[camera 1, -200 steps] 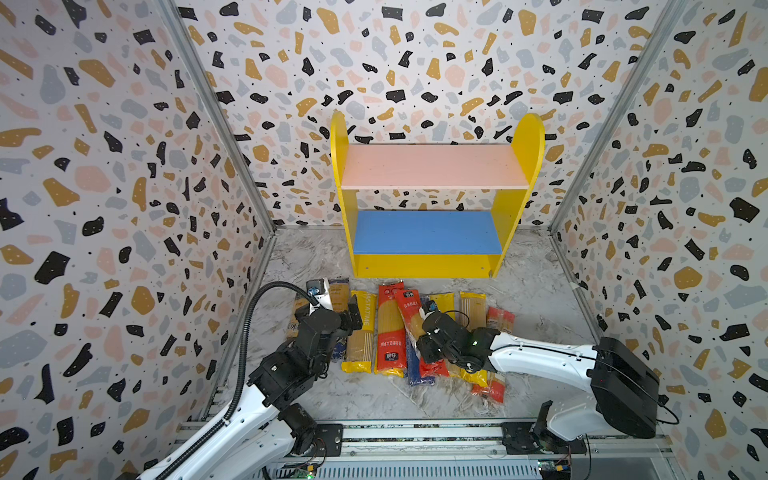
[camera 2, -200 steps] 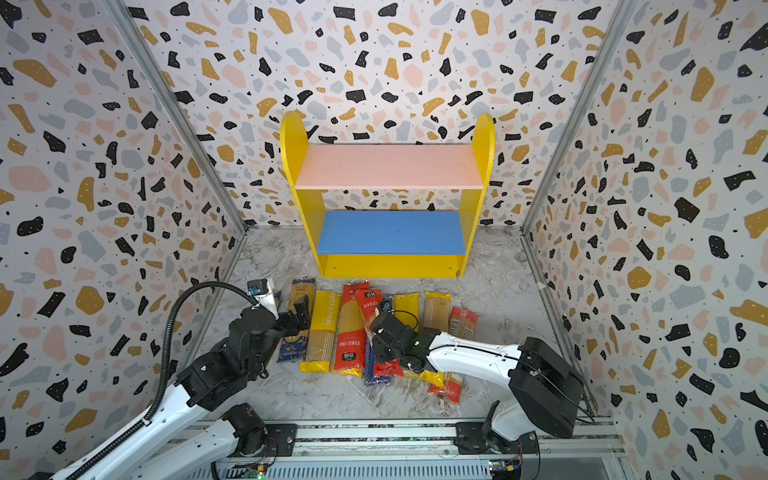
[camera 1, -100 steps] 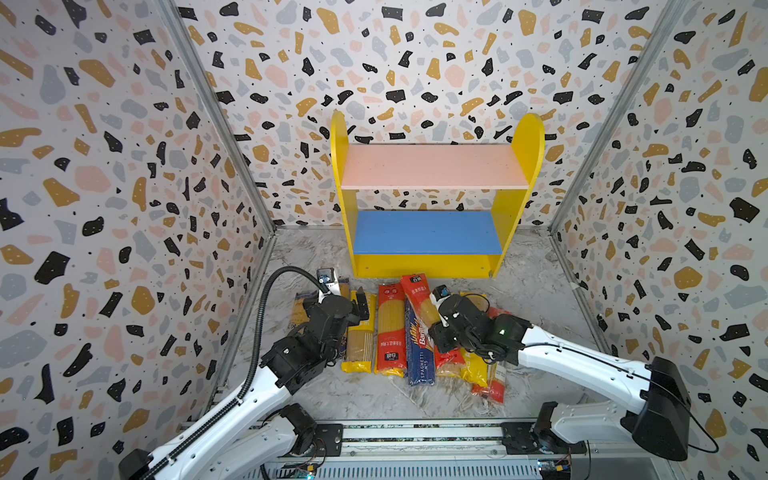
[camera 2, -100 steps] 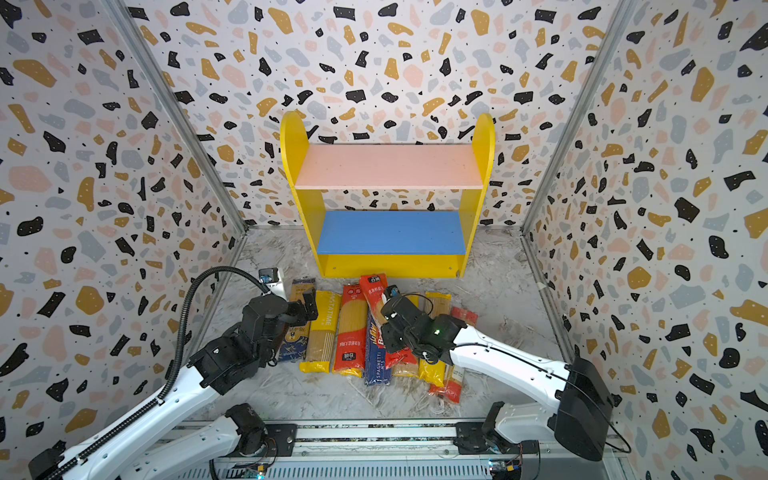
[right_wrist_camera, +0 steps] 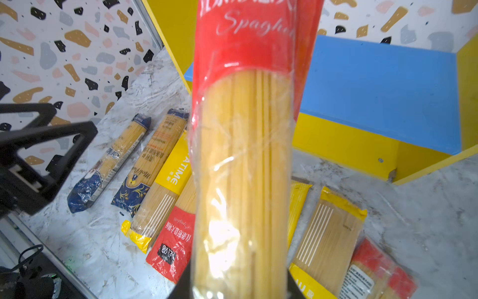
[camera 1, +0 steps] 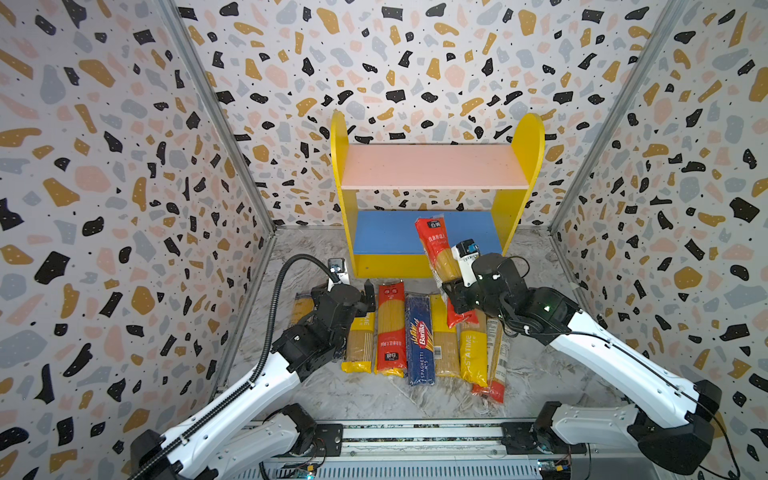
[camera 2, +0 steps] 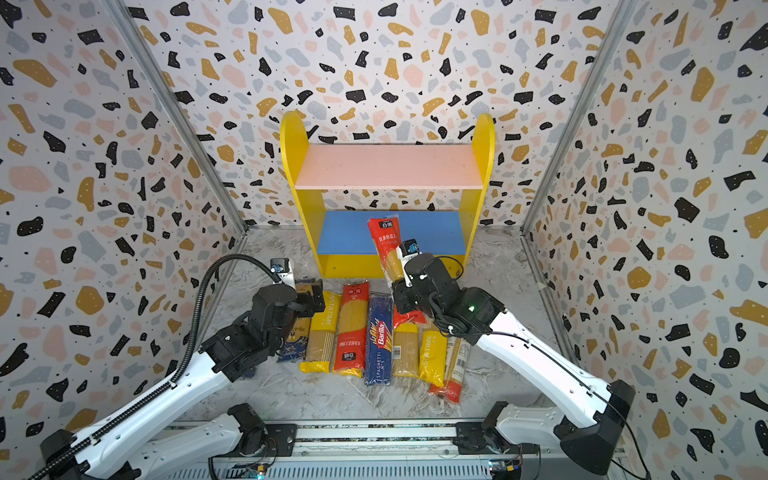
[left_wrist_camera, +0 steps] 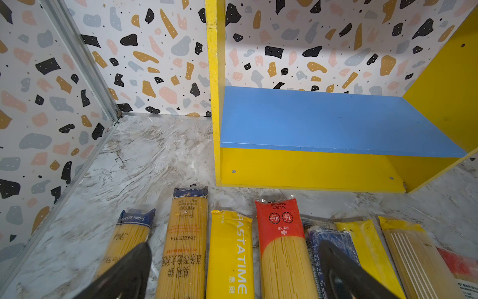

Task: Place and organize the pasta boxes and bags onto the shelf
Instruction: 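Lift the red spaghetti bag with the right gripper up toward the pink shelf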

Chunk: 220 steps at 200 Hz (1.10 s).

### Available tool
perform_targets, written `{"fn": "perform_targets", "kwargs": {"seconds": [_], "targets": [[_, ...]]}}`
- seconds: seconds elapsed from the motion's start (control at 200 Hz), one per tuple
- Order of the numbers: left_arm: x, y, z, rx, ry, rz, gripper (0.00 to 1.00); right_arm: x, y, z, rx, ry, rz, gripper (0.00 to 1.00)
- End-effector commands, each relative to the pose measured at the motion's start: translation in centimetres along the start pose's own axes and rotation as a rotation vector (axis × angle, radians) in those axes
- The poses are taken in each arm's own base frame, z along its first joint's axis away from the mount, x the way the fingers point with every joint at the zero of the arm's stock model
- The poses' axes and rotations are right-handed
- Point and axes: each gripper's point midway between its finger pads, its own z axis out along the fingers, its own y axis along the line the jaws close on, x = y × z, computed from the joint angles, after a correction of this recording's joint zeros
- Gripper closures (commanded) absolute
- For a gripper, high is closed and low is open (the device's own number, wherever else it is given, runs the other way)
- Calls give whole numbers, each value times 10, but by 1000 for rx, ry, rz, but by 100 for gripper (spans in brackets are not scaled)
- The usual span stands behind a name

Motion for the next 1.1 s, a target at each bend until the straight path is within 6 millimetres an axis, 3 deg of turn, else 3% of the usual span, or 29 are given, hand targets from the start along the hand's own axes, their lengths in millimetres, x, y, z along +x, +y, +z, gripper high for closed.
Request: {"fn": "perform_targets", "kwargs": {"seconds": [0.0,0.295,0.556,0.856,1.096], "targets": [[-24,-7,-6,28,-60,-11,1,-87,3,-54,-37,-284,6,81],[-27,-14,-2,46,-55,-5,1,-150,-9,-92,16,-472,-31,81],[-34,-25,3,67,-59,1,1,-227,-41,-125,294,-707,-131,81],[-31,-38,16,86,-47,7,0,-297,-83,-125,476,-847,-190,80],[-28,-46,26,97,-37,19,0,-347,-134,-106,633,-865,-249,79]]}}
